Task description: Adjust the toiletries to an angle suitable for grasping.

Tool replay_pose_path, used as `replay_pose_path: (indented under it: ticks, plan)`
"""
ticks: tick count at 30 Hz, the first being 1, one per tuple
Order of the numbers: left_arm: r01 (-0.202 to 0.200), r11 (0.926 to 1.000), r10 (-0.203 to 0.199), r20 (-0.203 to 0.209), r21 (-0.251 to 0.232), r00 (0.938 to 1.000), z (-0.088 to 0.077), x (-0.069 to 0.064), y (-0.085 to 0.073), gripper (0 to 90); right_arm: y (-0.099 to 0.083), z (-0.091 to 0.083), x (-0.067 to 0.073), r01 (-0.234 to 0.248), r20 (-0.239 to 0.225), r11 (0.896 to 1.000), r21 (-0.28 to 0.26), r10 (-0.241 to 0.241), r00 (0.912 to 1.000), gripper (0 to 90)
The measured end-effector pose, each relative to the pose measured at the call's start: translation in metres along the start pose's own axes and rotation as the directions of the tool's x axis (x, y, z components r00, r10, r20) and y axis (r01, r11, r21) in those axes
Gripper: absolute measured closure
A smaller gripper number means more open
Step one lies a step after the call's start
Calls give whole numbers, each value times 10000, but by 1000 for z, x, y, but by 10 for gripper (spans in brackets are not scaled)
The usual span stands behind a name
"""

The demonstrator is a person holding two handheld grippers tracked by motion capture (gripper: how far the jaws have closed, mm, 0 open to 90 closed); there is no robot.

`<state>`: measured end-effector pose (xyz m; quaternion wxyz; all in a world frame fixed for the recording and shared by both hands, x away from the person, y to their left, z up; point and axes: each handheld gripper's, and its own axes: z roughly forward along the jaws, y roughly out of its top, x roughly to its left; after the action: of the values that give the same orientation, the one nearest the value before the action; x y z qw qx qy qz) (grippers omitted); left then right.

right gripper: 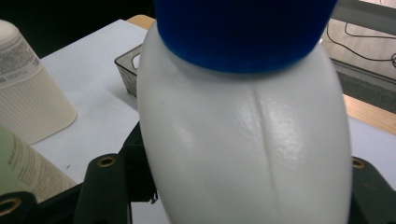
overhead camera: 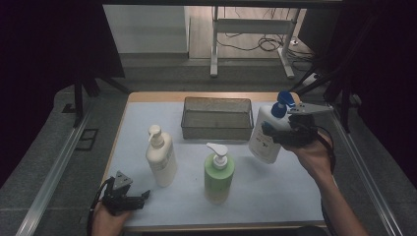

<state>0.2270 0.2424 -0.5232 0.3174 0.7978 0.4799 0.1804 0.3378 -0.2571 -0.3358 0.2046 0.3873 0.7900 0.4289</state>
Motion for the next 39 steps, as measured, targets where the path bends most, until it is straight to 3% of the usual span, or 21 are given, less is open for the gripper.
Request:
replay_pose_path:
  ticks: [13, 39]
  plan:
    - [7, 10000, -7, -4, -4, 10000, 0, 0, 0, 124, 18, 15, 6, 148, 2, 9999, -31, -148, 9999, 400]
    - [7, 10000, -7, -4, -3, 10000, 0, 0, 0, 124, 54, 46, 16, -154, -171, 9998, -152, 151, 9997, 402]
